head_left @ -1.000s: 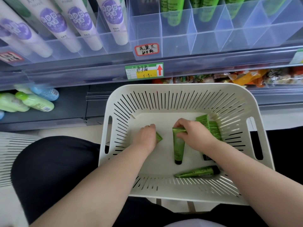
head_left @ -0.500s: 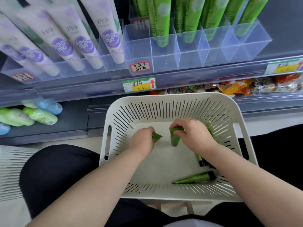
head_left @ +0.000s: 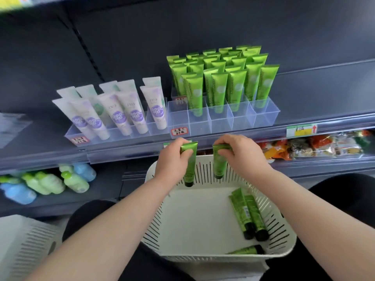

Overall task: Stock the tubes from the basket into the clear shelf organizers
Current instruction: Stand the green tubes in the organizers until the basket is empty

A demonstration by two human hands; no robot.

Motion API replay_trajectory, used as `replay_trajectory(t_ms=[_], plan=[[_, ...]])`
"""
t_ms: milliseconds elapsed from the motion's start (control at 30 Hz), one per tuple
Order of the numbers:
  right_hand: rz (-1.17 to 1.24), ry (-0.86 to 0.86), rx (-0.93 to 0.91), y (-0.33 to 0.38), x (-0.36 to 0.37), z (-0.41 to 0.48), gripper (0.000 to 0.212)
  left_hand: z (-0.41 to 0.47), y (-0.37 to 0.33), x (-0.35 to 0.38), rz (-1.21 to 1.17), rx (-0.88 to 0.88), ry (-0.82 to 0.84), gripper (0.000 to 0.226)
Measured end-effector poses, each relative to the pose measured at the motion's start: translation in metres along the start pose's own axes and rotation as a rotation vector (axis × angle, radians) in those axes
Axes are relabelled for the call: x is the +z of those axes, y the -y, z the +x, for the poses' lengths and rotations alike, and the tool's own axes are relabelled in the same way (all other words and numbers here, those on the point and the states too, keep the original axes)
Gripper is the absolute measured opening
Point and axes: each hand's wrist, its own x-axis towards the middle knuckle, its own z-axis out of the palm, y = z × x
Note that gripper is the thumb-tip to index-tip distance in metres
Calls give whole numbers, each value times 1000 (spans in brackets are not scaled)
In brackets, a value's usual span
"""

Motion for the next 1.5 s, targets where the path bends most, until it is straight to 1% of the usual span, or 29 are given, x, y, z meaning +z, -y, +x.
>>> replay_trajectory(t_ms=[133,267,433,533,633,733,900,1000,1133,1267,1333,1500], plan=[[-6,-126,-77,18,-37,18,22,24,-36,-40,-28,121,-143,15],[-17,-237,-155,37,-65,42,22,57,-68,-76,-15,199,-306,15],[-43,-291,-202,51,-80,74,22,108,-86,-97,29,173,-374,15],[-39,-322,-226,54,-80,91,21,137,-84,-95,84,162,-340,15],[-36,-310,-235,52,-76,107,22,165,-75,-87,211,156,-237,16],[-35,-294,-242,48,-72,118,22,188,-66,-78,346,133,-144,23],[-60,-293,-256,41,-68,129,21,208,-56,-71,501,109,-48,24],[-57,-297,-251,40,-66,133,22,211,-53,-71,572,98,0,29],[-66,-295,-262,50,-67,137,22,204,-54,-79,530,116,-62,34],[-63,-319,-279,70,-67,146,23,185,-55,-94,518,234,-148,30],[-62,-339,-281,81,-64,153,25,172,-53,-101,516,269,-175,32],[-120,-308,-278,101,-48,177,26,136,-38,-110,500,297,-180,30]])
